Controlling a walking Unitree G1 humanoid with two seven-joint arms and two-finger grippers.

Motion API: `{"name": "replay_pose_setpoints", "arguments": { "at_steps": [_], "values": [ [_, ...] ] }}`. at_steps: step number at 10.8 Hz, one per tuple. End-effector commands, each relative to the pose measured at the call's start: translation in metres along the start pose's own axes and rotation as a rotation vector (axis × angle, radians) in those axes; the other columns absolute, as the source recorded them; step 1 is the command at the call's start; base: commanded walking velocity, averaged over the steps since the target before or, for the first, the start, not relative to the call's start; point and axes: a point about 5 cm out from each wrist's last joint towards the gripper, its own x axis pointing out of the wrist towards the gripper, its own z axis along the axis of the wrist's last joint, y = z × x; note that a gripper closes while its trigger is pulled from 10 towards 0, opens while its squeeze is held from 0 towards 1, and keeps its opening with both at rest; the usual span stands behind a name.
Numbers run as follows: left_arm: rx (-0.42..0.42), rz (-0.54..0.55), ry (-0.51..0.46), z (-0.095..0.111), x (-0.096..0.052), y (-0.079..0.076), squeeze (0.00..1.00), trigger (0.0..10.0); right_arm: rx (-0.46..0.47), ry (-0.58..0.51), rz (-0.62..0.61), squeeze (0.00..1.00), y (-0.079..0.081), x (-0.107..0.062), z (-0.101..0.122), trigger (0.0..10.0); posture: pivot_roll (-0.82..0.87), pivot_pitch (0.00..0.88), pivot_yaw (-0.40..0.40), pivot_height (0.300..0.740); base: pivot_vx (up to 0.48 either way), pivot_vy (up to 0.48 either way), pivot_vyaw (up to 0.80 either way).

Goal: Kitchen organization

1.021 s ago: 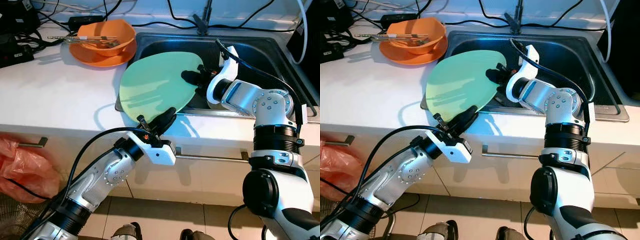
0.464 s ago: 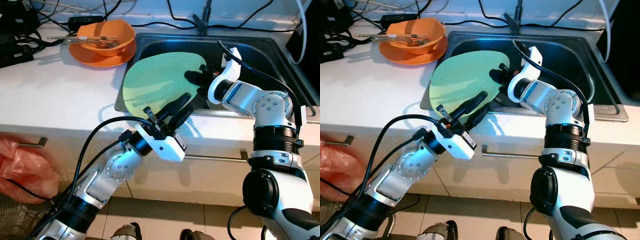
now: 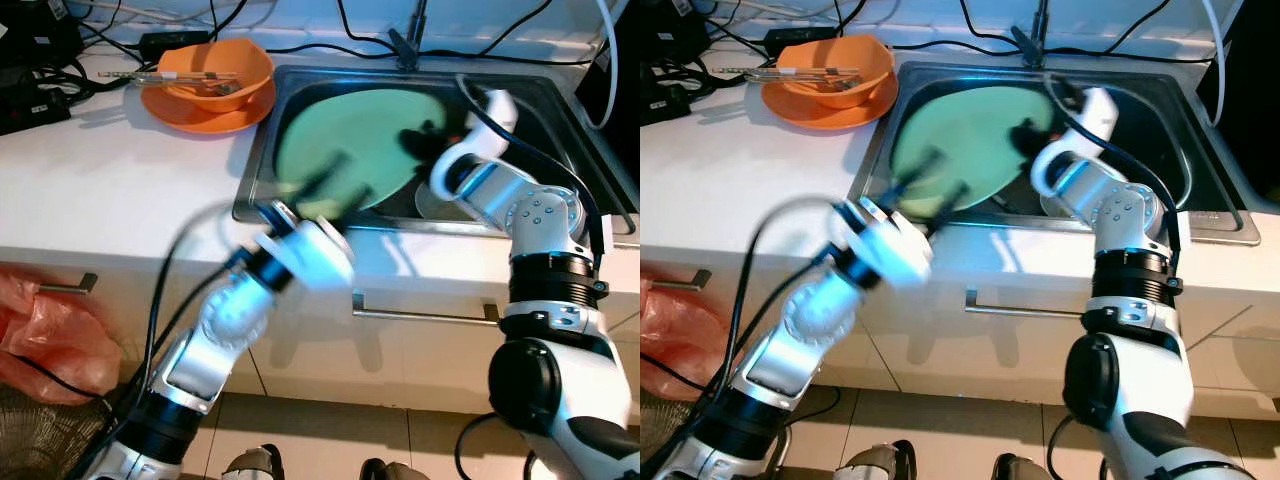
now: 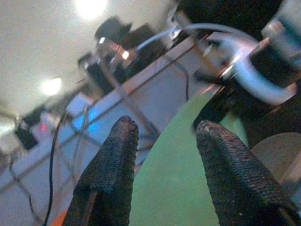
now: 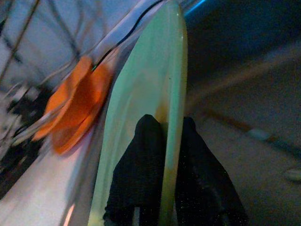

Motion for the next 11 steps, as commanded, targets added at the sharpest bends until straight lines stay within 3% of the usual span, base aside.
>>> {"name": "replay_pose_setpoints", "arguments": {
  "at_steps": [1,4,6,9,10,11],
  "values": [
    [-0.044,0.024,0.041,-0.005,-0.003,0.004,1.0,10.0,-0.057,-0.039,-0.104,0.0,-0.019,-0.003,0.003,0.0,0.07,0.136,-0.015,0.74,0.0,0.0,0.0],
    [-0.179,0.16,0.173,-0.017,-0.008,0.016,1.0,10.0,-0.209,-0.094,-0.25,0.0,-0.052,-0.004,0.0,0.0,0.07,0.14,-0.02,0.74,0.0,0.0,0.0],
    [-0.208,0.225,0.212,-0.021,-0.008,0.024,1.0,10.0,-0.236,-0.093,-0.343,0.0,-0.076,-0.007,-0.006,0.0,0.08,0.137,-0.019,0.74,0.0,0.0,0.0],
    [-0.27,0.252,0.266,-0.026,-0.01,0.03,1.0,10.0,-0.289,-0.101,-0.4,0.0,-0.092,-0.007,-0.014,0.0,0.09,0.136,-0.016,0.74,0.0,0.0,0.0],
    [-0.305,0.237,0.278,-0.027,-0.009,0.027,1.0,10.0,-0.294,-0.104,-0.412,0.0,-0.095,-0.007,-0.015,0.0,0.1,0.136,-0.015,0.74,0.0,0.0,0.0],
    [-0.363,0.207,0.313,-0.028,-0.01,0.018,1.0,10.0,-0.36,-0.108,-0.411,0.0,-0.095,-0.005,-0.016,0.0,0.11,0.137,-0.015,0.74,0.0,0.0,0.0]
  ]
}}
